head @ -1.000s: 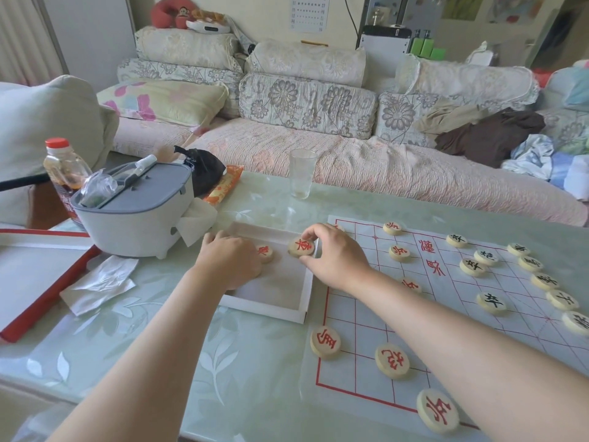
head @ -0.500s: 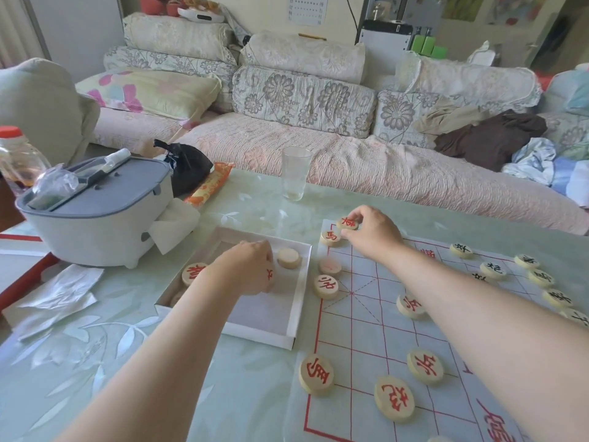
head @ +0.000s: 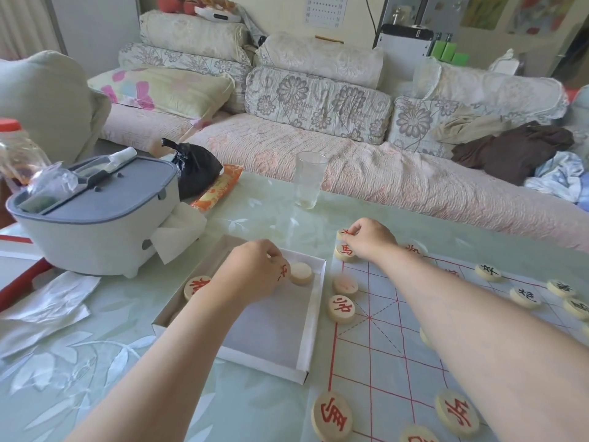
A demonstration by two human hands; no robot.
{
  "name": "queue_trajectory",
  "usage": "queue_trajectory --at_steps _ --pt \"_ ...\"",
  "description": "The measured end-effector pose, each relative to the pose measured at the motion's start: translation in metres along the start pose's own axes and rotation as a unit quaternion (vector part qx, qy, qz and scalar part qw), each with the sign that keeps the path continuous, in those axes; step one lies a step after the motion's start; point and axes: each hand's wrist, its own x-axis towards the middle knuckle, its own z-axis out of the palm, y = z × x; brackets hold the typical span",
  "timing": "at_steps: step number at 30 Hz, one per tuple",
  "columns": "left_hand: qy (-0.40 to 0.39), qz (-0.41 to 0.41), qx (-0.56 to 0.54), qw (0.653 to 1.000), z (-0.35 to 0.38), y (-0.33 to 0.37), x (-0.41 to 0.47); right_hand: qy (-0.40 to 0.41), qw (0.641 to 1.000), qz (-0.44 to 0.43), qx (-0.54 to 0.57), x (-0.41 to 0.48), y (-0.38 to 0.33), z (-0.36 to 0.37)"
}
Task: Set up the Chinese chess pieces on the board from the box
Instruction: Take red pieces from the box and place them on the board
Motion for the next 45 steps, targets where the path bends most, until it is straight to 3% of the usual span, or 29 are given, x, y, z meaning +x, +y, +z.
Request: queue_trajectory --at_steps 5,8,12,18,22,24,26,28,32,36,40,45 --pt "0.009 -0.042 -0.131 0.990 -0.001 0.001 0.003 0.041 0.998 -0.044 -0.031 -0.011 -0.015 -0.006" --pt "0.008 -0.090 -0.219 0.972 -0.002 0.008 0.003 0.031 0.991 -0.129 0.035 -0.032 -0.032 -0.013" --pt "-0.003 -0.139 -0.308 0.941 -0.005 0.012 0.000 -0.039 0.962 -0.218 0.160 -0.071 -0.062 -0.020" --pt "0.007 -0.128 -0.400 0.908 -0.014 0.007 0.000 -0.082 0.940 -0.265 0.197 -0.118 -0.078 -0.028" --pt "-0.011 -0.126 -0.421 0.898 -0.011 0.010 -0.003 -0.046 0.942 -0.278 0.182 -0.125 -0.075 -0.025" --pt "0.019 -0.093 -0.314 0.945 -0.007 0.011 -0.003 -0.038 0.946 -0.279 0.160 -0.126 -0.070 -0.025" --pt "0.052 -0.028 -0.085 0.995 -0.004 0.007 -0.003 -0.031 0.956 -0.257 0.135 -0.123 -0.061 -0.029" --pt "0.046 0.004 0.076 0.996 -0.003 0.002 -0.006 -0.013 0.969 -0.224 0.102 -0.116 -0.046 -0.036" --pt "-0.017 0.034 0.286 0.957 0.000 -0.006 -0.009 0.029 0.990 -0.134 0.030 -0.098 -0.003 -0.052" --pt "-0.038 0.038 0.314 0.948 0.004 -0.007 -0.009 0.071 0.994 -0.044 -0.070 -0.086 0.042 -0.061" --pt "-0.030 0.044 0.265 0.963 0.008 -0.004 -0.008 0.060 0.997 0.007 -0.049 -0.078 0.064 -0.059" --pt "-0.052 0.040 0.202 0.977 0.010 -0.007 -0.005 0.053 0.998 0.012 -0.034 -0.075 0.066 -0.054"
